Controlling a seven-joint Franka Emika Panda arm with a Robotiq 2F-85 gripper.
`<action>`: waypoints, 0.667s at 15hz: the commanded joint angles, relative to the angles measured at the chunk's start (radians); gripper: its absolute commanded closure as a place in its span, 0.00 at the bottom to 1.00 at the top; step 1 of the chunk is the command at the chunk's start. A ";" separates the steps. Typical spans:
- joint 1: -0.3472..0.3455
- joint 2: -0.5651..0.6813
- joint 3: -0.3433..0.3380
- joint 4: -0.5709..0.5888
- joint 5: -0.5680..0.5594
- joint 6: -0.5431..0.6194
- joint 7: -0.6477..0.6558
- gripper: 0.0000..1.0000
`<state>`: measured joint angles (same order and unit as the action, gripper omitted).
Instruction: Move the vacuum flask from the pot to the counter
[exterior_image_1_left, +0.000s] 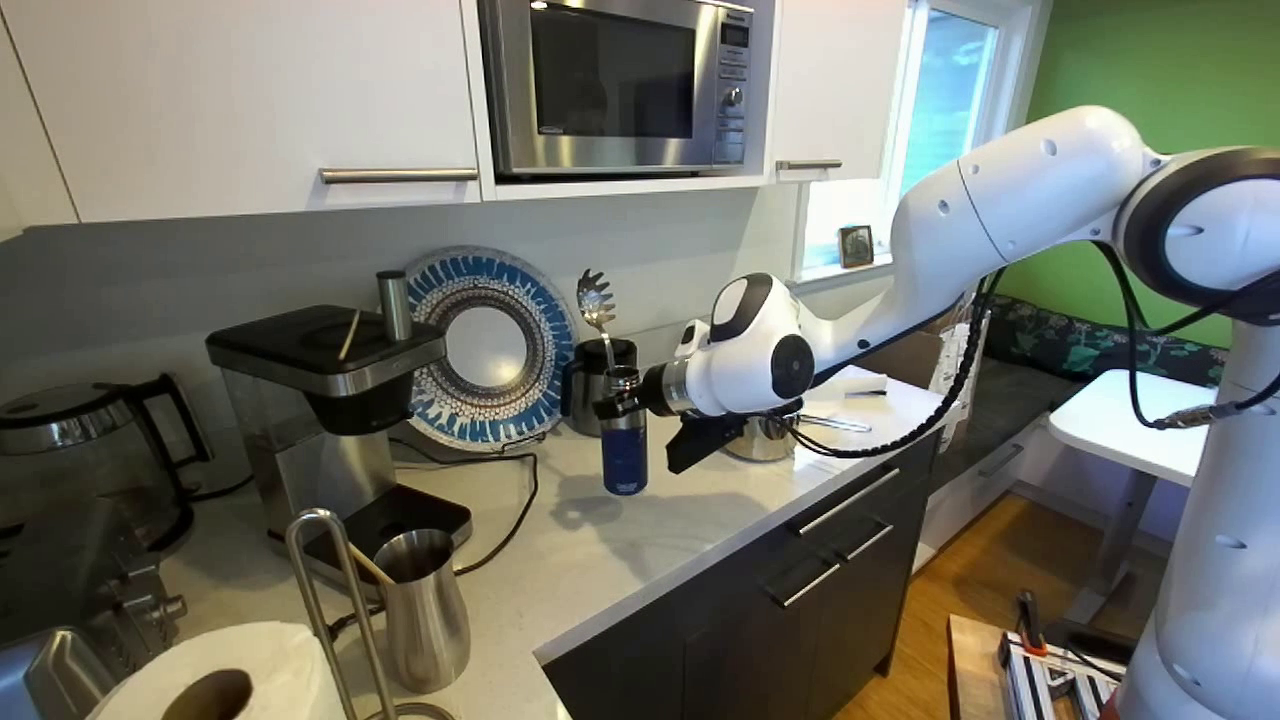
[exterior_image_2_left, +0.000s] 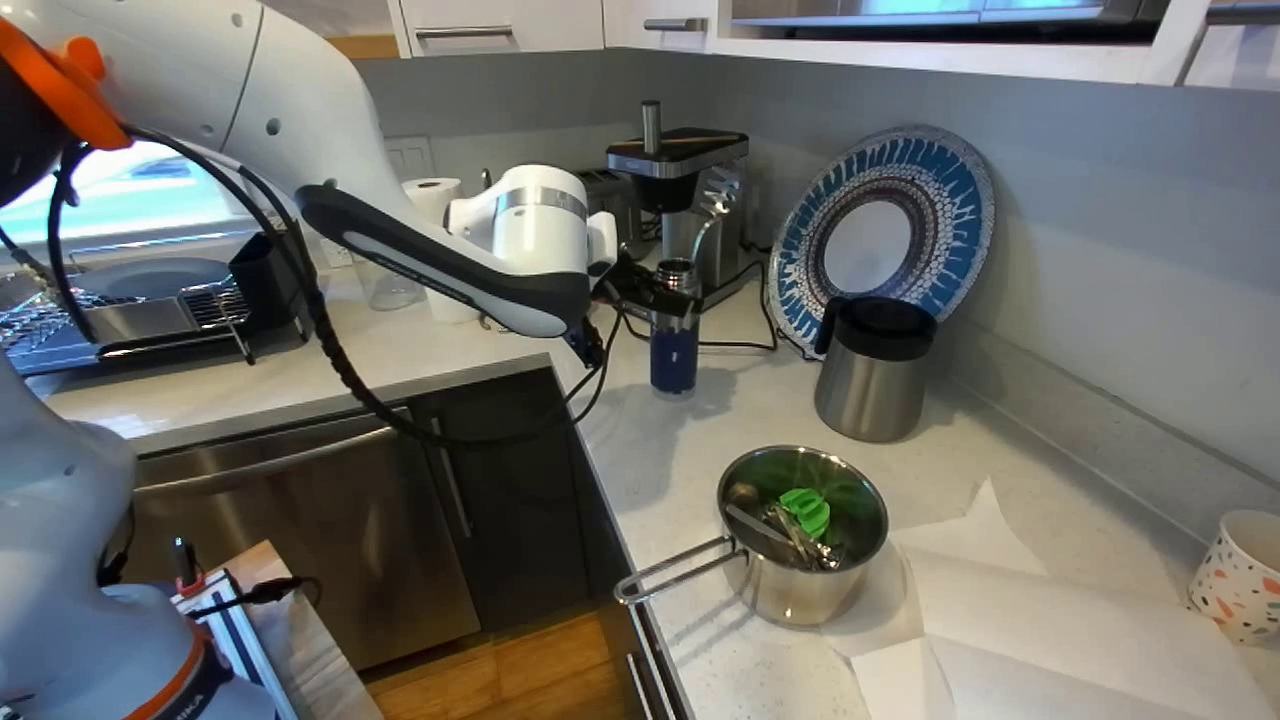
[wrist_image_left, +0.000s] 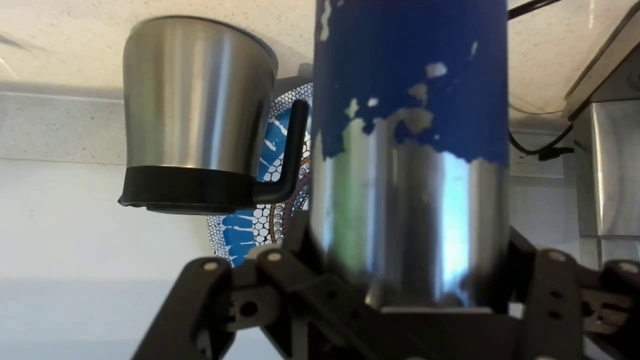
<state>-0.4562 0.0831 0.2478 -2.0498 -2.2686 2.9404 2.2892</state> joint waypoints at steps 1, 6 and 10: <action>0.000 0.000 0.000 0.001 0.000 0.000 0.001 0.18; 0.000 0.000 0.000 0.006 0.000 0.000 0.002 0.43; 0.003 0.025 0.008 0.019 -0.034 -0.036 0.040 0.43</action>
<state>-0.4562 0.0925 0.2480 -2.0437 -2.2687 2.9384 2.2909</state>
